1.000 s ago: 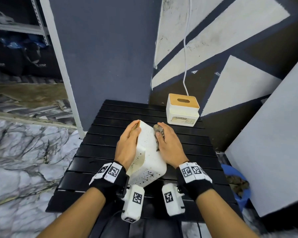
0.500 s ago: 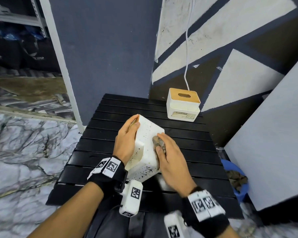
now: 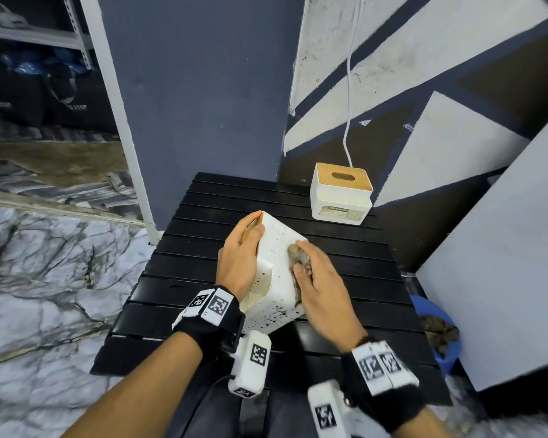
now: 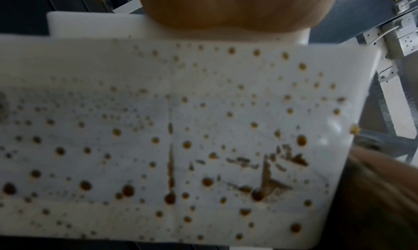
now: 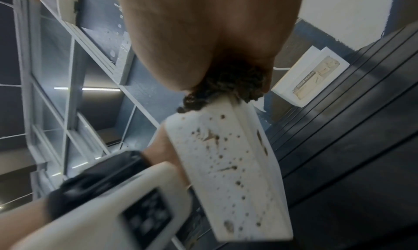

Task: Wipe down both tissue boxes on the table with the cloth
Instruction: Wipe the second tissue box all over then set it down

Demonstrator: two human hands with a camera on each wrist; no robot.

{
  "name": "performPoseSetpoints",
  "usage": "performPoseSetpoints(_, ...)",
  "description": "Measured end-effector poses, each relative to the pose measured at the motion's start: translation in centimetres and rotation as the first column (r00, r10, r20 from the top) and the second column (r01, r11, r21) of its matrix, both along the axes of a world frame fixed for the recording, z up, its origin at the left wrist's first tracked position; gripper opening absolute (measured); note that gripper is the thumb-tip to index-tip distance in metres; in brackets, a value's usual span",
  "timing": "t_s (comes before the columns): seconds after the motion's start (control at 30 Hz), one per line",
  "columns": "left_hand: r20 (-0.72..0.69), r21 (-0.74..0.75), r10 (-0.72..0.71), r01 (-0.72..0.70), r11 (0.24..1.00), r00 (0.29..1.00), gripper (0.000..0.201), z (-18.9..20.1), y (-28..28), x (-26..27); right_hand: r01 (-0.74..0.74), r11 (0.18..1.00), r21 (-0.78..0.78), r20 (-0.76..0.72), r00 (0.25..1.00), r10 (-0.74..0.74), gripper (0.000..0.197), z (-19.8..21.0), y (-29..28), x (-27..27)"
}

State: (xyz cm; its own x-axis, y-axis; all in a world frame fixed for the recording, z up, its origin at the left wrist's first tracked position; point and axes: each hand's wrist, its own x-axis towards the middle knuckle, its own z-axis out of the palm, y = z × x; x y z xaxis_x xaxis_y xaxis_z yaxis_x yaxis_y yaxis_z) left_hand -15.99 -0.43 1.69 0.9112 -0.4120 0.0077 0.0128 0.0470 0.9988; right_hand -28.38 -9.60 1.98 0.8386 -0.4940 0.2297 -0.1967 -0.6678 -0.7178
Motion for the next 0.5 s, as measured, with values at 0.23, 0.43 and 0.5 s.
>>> performPoseSetpoints(0.23,0.061,0.055,0.000,-0.003,0.998,0.998,0.026,0.5,0.2,-0.5,-0.047,0.990,-0.131,-0.037,0.998,0.042,0.049,-0.8,3.2,-4.0)
performPoseSetpoints(0.43,0.061,0.084,-0.020,0.015,0.996,0.998,0.029,0.4,0.3,-0.4,-0.054,0.983,-0.173,-0.047,0.998,0.047,0.048,0.3,3.1,-2.0)
performPoseSetpoints(0.5,0.065,0.092,-0.034,0.028,0.995,0.997,0.030,0.4,0.2,-0.5,-0.074,0.988,-0.137,-0.059,0.996,0.067,0.046,1.0,2.0,-0.1)
